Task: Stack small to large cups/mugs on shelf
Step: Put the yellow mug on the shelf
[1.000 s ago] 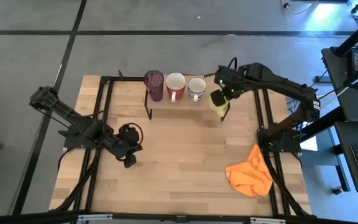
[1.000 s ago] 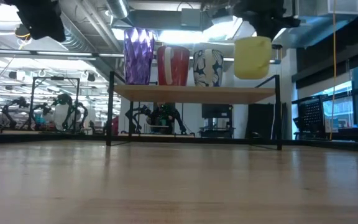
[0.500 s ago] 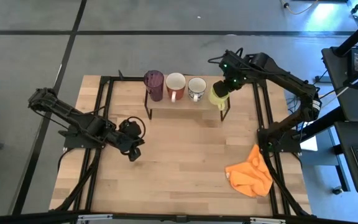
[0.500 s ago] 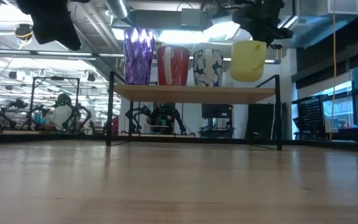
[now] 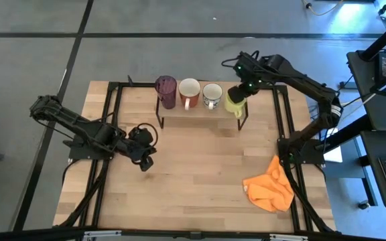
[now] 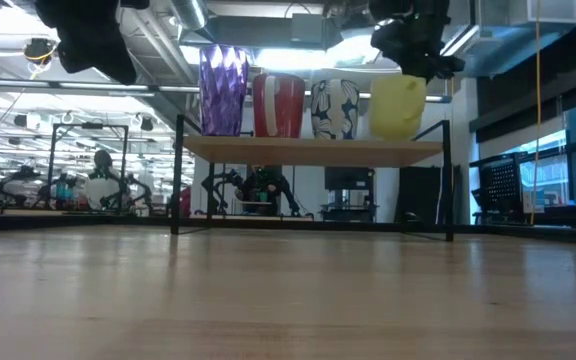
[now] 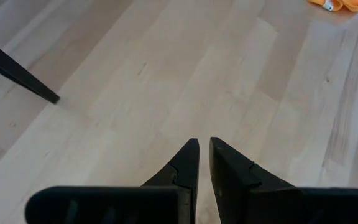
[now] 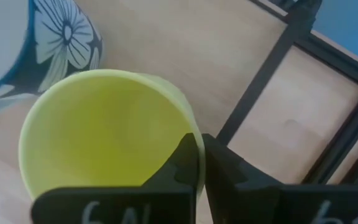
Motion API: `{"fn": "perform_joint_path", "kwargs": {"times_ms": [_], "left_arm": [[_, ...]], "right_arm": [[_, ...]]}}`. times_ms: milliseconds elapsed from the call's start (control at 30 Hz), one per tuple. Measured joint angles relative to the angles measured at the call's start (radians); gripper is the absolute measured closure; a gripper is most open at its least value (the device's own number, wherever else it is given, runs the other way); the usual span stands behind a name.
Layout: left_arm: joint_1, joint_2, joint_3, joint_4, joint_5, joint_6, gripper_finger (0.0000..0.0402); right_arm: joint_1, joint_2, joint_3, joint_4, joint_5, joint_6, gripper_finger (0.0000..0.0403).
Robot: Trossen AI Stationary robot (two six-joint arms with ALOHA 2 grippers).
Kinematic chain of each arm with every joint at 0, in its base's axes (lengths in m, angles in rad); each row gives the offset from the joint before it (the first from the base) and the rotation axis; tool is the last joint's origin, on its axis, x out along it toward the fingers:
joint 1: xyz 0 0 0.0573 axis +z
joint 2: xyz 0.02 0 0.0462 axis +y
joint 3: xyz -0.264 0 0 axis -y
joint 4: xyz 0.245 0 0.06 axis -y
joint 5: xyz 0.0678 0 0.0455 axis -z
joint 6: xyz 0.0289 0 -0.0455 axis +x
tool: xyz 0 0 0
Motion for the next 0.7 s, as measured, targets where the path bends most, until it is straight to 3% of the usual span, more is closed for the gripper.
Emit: {"fn": "perform_joint_path", "kwargs": {"times_ms": [700], "left_arm": [[0.002,0.000,0.000,-0.008,0.008,-0.006,0.0370]], "right_arm": [[-0.067,0.063,0.002,0.038,-0.049,-0.081,0.0386]]}}
